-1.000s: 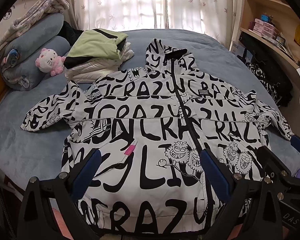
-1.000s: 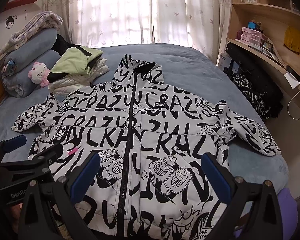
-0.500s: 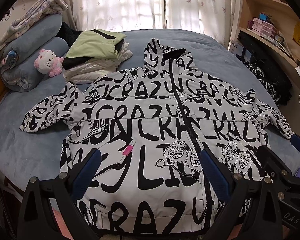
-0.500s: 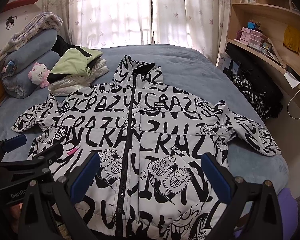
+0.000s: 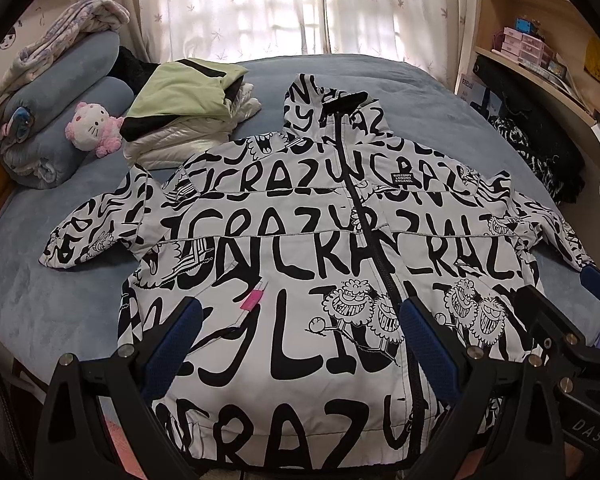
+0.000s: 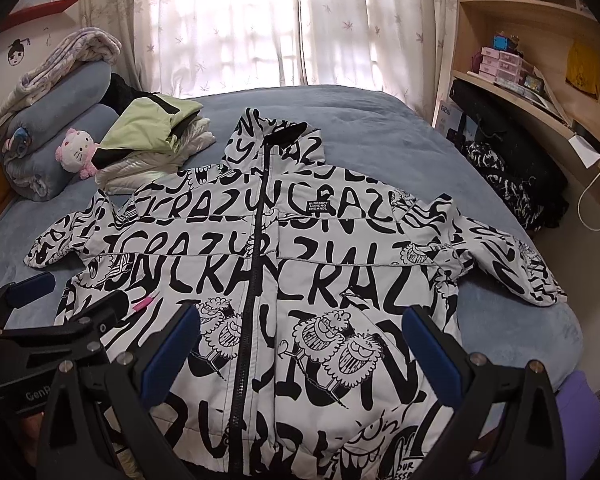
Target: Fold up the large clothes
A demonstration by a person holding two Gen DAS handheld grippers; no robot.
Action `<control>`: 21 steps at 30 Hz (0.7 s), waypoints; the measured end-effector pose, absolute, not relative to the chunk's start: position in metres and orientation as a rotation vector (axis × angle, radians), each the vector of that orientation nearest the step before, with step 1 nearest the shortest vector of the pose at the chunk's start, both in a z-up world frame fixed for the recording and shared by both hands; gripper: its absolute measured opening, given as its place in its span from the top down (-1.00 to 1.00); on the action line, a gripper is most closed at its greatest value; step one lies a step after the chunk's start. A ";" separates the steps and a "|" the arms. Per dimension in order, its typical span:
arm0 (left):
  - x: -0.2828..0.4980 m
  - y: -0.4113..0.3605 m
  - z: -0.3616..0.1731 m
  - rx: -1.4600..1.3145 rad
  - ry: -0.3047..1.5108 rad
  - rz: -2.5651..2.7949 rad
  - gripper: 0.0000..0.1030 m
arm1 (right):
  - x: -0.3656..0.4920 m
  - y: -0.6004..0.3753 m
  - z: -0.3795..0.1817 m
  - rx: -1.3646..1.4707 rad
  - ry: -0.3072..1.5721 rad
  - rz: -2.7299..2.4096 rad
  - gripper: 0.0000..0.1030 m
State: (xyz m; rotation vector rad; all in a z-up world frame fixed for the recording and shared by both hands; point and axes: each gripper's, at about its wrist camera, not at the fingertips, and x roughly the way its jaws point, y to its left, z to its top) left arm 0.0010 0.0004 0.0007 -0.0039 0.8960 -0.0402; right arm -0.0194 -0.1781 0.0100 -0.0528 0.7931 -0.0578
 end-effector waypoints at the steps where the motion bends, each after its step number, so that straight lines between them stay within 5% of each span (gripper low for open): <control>1: 0.001 0.000 0.000 -0.004 0.896 -0.040 -0.90 | -0.020 -0.177 0.009 -0.049 0.796 -0.058 -0.97; 21: 0.010 -0.023 -0.008 0.009 0.888 -0.067 -0.89 | -0.007 -0.201 0.007 0.020 0.801 -0.043 -0.97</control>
